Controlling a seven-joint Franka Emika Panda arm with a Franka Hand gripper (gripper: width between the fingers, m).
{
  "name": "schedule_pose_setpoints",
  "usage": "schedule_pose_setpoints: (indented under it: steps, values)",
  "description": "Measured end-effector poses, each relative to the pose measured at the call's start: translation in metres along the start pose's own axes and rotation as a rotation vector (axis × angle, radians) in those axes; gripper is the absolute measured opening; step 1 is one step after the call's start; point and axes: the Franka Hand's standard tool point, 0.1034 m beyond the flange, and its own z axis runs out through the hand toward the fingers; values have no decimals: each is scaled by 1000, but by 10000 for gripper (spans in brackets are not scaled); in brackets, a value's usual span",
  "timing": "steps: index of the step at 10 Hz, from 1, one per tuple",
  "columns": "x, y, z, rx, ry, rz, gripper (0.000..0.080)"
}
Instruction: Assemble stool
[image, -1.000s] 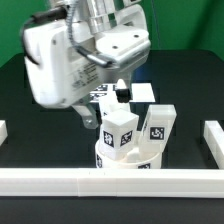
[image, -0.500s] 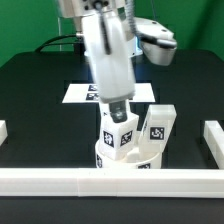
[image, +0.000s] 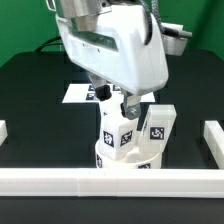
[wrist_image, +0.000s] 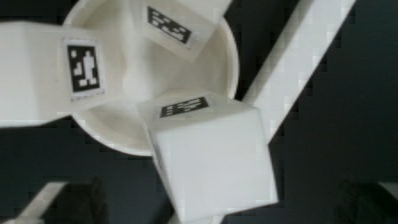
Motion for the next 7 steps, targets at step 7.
schedule_pose_setpoints:
  steps: [7]
  values:
    - [-10,-4,-3,-14,49,-933,649]
